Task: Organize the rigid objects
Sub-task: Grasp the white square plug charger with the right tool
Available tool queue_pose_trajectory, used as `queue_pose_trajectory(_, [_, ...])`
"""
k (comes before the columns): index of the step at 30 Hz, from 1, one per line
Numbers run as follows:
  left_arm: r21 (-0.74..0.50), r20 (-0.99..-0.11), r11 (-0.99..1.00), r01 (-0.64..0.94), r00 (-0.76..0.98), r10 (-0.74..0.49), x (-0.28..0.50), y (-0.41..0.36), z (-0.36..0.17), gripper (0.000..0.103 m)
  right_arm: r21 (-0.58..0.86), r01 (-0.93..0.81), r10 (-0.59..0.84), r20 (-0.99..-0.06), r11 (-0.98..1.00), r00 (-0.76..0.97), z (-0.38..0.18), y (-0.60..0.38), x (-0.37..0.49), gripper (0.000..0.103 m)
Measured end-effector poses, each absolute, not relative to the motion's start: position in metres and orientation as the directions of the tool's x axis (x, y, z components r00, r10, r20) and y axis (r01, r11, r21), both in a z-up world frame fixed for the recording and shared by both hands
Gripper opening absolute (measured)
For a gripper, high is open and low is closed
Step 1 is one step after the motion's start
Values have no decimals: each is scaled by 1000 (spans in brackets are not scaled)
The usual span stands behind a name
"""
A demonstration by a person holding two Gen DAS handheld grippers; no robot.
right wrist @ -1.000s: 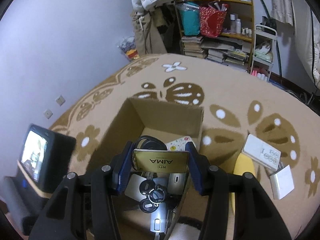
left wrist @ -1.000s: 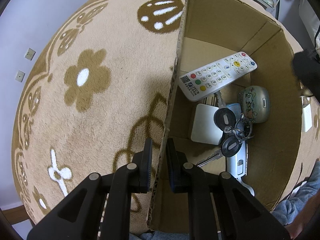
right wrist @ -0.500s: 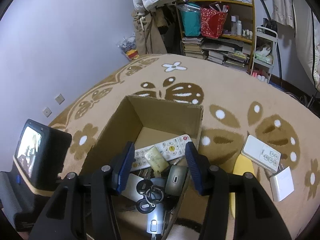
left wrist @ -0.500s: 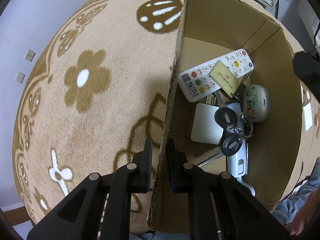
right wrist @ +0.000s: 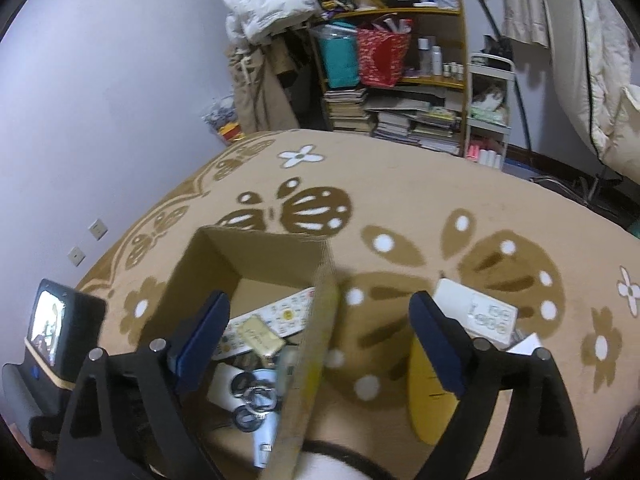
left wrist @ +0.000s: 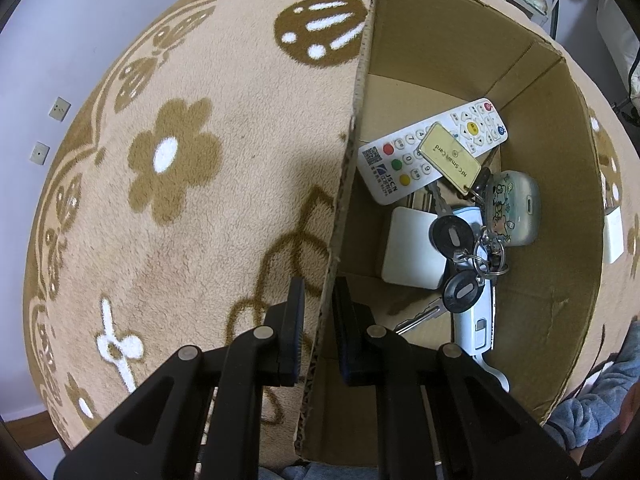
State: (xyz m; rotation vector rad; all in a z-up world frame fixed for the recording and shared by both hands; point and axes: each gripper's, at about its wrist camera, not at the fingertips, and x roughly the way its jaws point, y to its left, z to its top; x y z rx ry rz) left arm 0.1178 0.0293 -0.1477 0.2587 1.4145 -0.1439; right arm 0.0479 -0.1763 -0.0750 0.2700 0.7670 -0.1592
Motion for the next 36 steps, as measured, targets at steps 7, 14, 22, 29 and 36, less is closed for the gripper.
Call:
queue_pose_trajectory(7, [78, -988, 966, 247, 148, 42, 117, 30, -148, 14, 174, 329, -105, -726, 928, 680, -89, -209, 42, 96])
queue_pose_trajectory(14, [84, -988, 965, 250, 150, 47, 117, 30, -148, 14, 152, 403, -154, -761, 903, 631, -112, -235, 37, 96])
queue_pose_trajectory(22, [76, -988, 965, 250, 147, 40, 118, 31, -148, 14, 148, 494, -197, -791, 857, 579, -132, -270, 25, 96])
queue_pose_trajectory(29, [77, -988, 965, 251, 146, 41, 118, 31, -148, 14, 129, 566, -235, -818, 814, 525, -151, -299, 15, 96])
queue_pose_trajectory(36, [77, -988, 965, 252, 147, 41, 118, 32, -148, 14, 90, 626, -264, -853, 774, 449, -173, -323, 2, 96])
